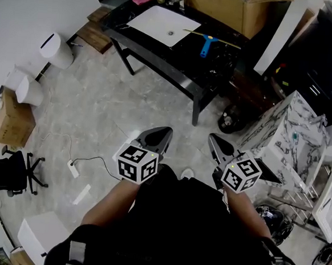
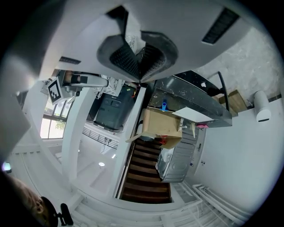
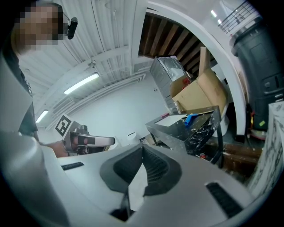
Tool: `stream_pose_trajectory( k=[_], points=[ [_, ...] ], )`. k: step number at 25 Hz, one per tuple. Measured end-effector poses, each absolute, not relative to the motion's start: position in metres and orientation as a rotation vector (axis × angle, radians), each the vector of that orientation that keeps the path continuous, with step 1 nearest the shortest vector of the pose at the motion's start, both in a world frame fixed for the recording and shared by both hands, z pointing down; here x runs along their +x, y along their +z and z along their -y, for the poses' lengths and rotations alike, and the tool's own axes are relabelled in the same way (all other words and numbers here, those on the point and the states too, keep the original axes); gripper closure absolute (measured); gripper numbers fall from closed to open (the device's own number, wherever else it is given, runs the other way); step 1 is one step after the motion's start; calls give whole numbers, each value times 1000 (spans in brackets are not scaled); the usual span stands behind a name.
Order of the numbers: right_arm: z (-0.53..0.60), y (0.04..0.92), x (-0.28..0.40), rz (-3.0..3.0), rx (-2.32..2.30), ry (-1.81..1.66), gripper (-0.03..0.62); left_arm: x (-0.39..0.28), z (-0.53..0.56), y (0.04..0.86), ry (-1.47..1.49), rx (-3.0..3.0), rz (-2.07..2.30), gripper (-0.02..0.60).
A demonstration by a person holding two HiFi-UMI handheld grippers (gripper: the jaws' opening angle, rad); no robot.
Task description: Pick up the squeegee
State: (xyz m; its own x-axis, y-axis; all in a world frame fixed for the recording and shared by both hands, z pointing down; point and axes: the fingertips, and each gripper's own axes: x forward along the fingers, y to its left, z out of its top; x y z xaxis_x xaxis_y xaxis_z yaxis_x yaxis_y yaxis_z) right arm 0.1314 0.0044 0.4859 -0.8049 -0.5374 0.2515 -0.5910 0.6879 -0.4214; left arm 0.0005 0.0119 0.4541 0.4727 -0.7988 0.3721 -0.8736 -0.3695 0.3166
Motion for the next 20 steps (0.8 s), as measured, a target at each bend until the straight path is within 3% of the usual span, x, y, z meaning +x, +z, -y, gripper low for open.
stream_pose_trajectory(
  k=[20],
  points=[
    [45, 491, 140, 2757, 996, 691, 585, 14, 65, 450, 177, 2323, 1322, 564]
  ],
)
